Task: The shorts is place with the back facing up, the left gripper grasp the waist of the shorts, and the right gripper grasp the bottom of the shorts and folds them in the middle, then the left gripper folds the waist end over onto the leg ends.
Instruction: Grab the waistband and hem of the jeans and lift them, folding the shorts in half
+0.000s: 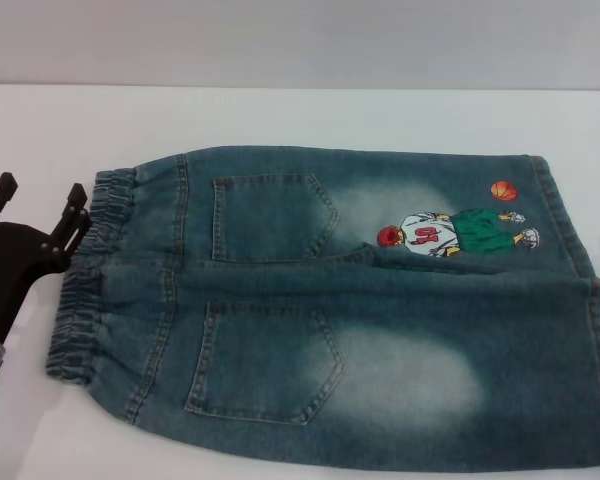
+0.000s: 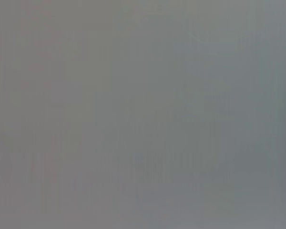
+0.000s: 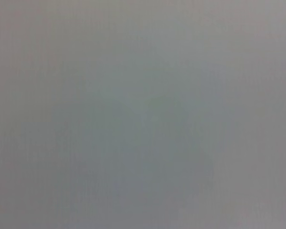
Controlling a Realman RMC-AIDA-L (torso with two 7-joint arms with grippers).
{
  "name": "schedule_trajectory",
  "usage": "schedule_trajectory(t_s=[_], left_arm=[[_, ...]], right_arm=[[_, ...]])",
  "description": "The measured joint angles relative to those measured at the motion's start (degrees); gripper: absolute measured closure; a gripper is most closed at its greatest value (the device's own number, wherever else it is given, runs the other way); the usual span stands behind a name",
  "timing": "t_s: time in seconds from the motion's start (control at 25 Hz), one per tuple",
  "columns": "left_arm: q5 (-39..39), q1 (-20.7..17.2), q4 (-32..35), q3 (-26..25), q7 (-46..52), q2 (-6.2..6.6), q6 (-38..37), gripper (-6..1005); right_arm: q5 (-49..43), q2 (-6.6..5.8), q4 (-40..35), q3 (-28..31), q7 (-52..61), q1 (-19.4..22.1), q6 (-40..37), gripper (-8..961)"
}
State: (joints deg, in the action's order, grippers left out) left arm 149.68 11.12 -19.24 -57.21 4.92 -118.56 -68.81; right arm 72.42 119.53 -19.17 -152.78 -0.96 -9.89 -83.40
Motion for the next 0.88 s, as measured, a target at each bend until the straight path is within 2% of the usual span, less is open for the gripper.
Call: schedule_trajectory(t_s=[0.32,0.56,0.72,0.88], left_arm=[[0.0,-0.17,0.0,-0.08,0.05,0.0,-0.13,197],[0.4,-0.32,-0.93,0.76,0.82,0.28,1.36,198],[0.58,-1.05,-7.16,1.17,3.4,1.86,8.26,198],[0.9,-3.83,-17.29,1.36,4.04,4.94,16.18,198]], right_arm=[[0.0,0.0,-0.29,-0.05,0.0,-0.12,0.01,235],[-0.18,-0.39,-2.64,-0.29,-0.01,-0.52,4.27,235],[-0.57,-1.43,-6.29,0.04,-0.43,-1.18,8.88,235],[-3.62,-4.06,-12.48,3.05,-0.89,-1.5,15.63,235]])
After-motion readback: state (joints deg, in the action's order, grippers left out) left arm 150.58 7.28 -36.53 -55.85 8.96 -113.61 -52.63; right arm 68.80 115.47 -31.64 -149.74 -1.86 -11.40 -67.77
